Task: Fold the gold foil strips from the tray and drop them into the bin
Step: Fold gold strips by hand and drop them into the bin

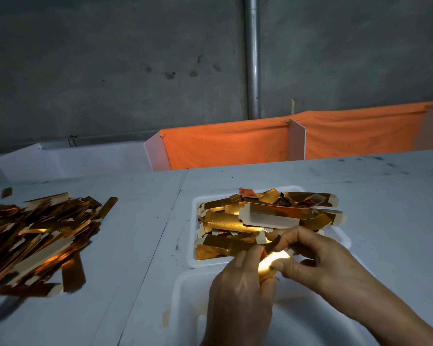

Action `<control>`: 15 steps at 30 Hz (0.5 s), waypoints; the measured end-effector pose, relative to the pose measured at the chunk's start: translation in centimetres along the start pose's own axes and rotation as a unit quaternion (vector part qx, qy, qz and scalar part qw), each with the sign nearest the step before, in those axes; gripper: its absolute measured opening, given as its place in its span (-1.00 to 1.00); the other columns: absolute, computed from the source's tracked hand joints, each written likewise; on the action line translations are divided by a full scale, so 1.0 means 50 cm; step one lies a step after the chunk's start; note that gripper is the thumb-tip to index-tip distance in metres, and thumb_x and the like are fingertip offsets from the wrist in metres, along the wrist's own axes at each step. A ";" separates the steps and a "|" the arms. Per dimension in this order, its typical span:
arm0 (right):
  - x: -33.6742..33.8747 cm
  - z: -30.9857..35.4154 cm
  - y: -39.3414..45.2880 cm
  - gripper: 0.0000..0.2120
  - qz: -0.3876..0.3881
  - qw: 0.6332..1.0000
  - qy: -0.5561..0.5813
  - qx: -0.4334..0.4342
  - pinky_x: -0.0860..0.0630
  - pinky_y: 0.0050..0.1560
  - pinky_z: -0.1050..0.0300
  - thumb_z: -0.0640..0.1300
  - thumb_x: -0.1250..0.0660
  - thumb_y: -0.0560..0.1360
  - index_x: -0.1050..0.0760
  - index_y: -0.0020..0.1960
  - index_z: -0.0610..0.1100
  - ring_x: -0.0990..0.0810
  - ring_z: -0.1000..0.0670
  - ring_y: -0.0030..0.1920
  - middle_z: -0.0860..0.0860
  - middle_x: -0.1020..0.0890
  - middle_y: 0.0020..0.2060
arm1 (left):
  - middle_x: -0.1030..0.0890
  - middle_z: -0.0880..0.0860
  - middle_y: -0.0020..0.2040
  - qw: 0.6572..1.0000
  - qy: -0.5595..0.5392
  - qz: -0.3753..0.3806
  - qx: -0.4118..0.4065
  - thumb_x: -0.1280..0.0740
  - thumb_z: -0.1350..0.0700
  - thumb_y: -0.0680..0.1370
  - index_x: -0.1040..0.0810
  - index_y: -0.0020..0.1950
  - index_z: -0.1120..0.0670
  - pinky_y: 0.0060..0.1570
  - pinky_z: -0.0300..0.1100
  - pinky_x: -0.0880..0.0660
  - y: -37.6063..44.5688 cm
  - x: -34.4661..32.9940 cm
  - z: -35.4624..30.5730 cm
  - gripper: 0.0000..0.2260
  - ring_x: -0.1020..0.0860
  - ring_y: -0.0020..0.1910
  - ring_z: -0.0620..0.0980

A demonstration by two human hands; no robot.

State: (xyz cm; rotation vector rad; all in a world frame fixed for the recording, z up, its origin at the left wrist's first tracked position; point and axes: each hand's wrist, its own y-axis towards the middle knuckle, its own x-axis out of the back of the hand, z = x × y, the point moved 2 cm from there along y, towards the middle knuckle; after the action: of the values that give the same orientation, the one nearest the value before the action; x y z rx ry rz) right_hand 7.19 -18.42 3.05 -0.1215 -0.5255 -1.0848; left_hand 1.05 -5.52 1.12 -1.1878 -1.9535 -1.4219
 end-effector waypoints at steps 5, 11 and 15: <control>-0.004 -0.003 0.004 -0.91 -0.007 1.000 -0.022 -0.016 -0.58 0.09 -0.01 -0.10 -0.47 0.42 -0.58 -0.17 0.05 -0.59 0.10 0.02 0.19 -0.61 0.03 | -0.67 -0.13 -0.30 1.000 -0.001 0.017 -0.007 -0.68 -0.02 -0.01 -0.69 -0.10 0.05 -0.33 -0.62 -0.35 0.000 -0.003 0.002 -0.47 -0.62 -0.42 -0.17; 0.002 -0.001 0.005 -0.85 -0.074 0.997 -0.034 0.000 -0.63 -0.09 0.10 -0.10 -0.45 0.43 -0.51 -0.09 0.07 -0.65 0.17 -0.20 0.25 -0.61 -0.06 | -0.56 -0.17 0.16 0.998 -0.057 -0.002 0.032 -0.49 -0.06 0.40 -0.44 0.34 -0.03 -0.10 -0.62 -0.21 0.001 0.004 -0.002 -0.46 -0.51 0.00 -0.22; 0.001 0.001 0.002 -0.84 -0.044 0.994 -0.096 0.022 -0.55 -0.14 0.35 -0.05 -0.42 0.46 -0.50 -0.07 0.19 -0.61 0.22 -0.11 0.28 -0.57 -0.05 | -0.36 -0.26 0.34 0.995 -0.082 0.000 0.062 -0.29 -0.16 0.52 -0.16 0.47 -0.17 -0.11 -0.65 -0.08 -0.005 -0.009 0.011 -0.44 -0.35 0.18 -0.30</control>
State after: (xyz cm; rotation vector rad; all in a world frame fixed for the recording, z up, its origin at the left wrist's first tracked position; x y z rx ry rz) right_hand 7.27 -18.40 3.14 -0.1666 -0.7328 -1.1522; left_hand 1.16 -5.20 0.45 -1.2821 -2.1190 -1.2165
